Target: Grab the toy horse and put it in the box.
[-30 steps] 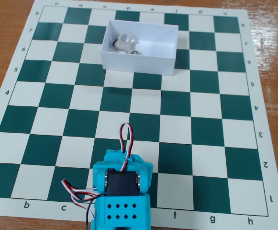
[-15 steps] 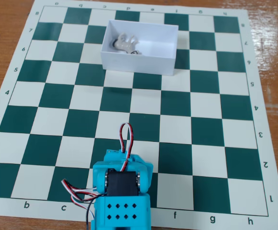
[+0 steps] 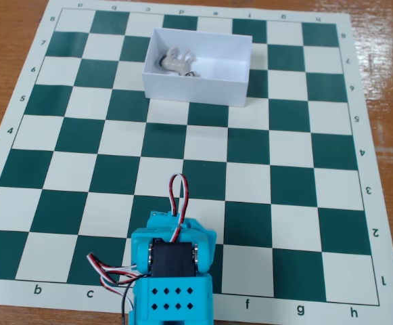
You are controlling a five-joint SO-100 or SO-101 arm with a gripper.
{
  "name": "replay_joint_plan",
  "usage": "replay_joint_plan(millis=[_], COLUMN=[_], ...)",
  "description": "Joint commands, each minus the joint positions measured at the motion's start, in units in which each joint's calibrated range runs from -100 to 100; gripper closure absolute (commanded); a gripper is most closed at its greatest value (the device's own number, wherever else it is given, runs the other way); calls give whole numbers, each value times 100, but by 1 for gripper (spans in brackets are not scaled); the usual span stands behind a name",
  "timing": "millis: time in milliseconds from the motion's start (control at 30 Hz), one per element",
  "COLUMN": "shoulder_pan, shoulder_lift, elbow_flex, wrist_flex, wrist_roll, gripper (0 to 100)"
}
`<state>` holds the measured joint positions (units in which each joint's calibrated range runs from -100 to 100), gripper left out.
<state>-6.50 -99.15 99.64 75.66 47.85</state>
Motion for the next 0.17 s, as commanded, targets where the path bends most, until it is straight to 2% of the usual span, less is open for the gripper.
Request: replay_joint_plan(millis=[0, 133], shoulder_pan=[-43, -43], shoulder_lift=[-41, -41], elbow_flex=[36, 36], wrist_flex=[17, 17], wrist_roll=[13, 13], gripper=[100, 100])
